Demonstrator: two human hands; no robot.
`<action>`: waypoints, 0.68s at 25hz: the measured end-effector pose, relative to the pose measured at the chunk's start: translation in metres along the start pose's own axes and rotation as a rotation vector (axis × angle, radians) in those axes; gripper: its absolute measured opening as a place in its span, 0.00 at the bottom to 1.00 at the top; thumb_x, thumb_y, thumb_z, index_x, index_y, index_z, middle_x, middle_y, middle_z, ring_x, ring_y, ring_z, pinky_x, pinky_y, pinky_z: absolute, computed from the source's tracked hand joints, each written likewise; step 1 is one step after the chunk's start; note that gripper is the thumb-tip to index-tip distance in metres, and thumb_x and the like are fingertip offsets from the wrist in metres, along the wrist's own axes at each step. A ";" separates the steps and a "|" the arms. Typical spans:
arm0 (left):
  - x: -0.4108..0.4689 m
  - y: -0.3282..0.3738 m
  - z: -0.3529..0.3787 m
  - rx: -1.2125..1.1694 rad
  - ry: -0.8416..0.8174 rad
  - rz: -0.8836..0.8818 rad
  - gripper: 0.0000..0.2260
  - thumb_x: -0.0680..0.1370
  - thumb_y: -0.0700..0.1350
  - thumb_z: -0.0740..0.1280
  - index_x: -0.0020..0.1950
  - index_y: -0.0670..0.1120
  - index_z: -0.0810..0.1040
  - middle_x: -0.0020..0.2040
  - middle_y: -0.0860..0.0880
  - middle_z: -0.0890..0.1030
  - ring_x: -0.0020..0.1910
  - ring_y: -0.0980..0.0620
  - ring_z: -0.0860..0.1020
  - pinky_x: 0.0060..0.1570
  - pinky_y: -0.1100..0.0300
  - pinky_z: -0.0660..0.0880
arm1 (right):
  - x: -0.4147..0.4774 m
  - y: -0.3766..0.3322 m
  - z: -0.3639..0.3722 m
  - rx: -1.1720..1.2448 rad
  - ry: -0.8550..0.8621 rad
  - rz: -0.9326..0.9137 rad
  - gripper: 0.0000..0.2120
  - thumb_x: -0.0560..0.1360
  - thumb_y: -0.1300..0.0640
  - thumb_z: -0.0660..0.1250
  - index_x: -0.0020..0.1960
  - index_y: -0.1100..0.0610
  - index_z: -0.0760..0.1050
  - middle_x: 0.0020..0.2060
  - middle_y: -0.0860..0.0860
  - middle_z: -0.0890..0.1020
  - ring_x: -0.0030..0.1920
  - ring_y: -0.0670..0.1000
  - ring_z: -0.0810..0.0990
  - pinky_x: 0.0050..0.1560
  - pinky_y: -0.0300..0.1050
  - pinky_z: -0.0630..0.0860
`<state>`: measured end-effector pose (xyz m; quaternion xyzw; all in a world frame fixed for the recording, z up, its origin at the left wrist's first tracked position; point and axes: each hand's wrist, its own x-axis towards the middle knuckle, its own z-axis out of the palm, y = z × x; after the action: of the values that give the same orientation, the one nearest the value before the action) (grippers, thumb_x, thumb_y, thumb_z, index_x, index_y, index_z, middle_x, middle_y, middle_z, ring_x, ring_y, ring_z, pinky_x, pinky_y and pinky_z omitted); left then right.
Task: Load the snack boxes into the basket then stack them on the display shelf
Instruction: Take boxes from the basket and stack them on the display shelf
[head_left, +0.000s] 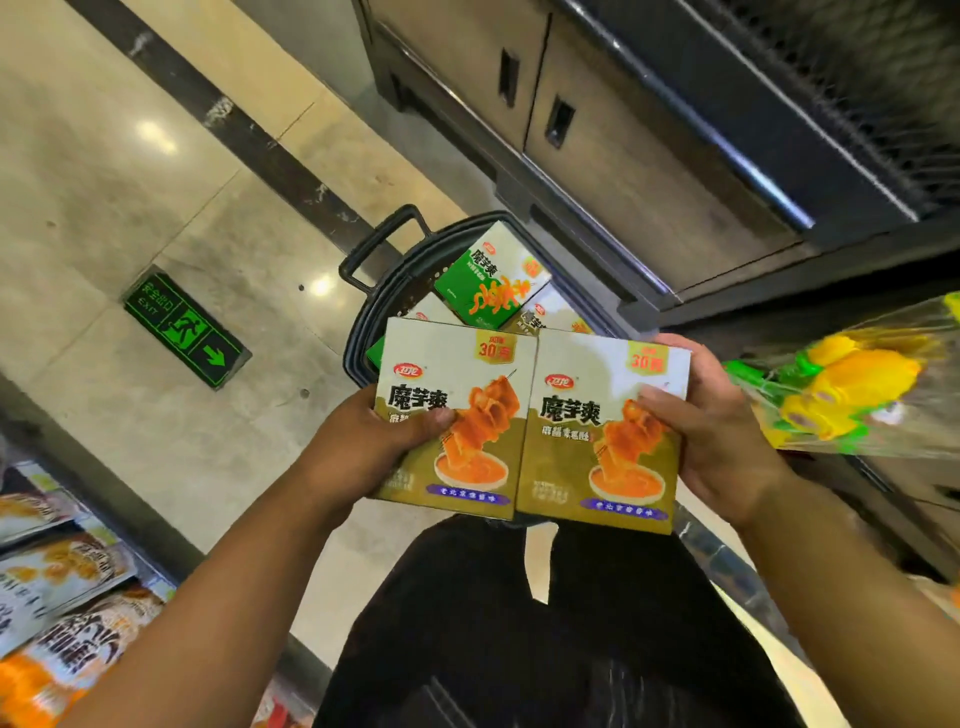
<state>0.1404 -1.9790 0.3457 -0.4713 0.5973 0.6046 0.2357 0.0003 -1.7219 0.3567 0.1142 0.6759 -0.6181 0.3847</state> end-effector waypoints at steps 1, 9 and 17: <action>-0.016 0.005 0.001 0.000 -0.005 0.021 0.27 0.60 0.61 0.76 0.56 0.53 0.80 0.47 0.54 0.86 0.45 0.51 0.85 0.51 0.47 0.81 | -0.015 -0.005 0.002 0.038 0.033 -0.025 0.21 0.73 0.65 0.67 0.62 0.48 0.71 0.49 0.51 0.85 0.48 0.53 0.85 0.42 0.48 0.83; -0.132 0.049 0.022 0.081 -0.022 0.146 0.31 0.58 0.64 0.76 0.58 0.55 0.78 0.49 0.53 0.86 0.47 0.48 0.85 0.53 0.44 0.80 | -0.135 -0.053 -0.017 0.142 0.130 -0.176 0.22 0.77 0.67 0.64 0.64 0.46 0.68 0.43 0.46 0.84 0.43 0.48 0.85 0.39 0.45 0.82; -0.237 0.040 0.113 0.148 -0.086 0.294 0.34 0.58 0.65 0.74 0.61 0.56 0.77 0.50 0.55 0.85 0.48 0.50 0.84 0.43 0.53 0.81 | -0.258 -0.047 -0.108 0.118 0.215 -0.322 0.22 0.76 0.63 0.68 0.62 0.41 0.70 0.53 0.50 0.83 0.51 0.55 0.84 0.50 0.56 0.80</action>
<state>0.1789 -1.8140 0.5499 -0.3340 0.6920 0.6066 0.2040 0.1050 -1.5494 0.5562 0.0923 0.6853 -0.6944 0.1989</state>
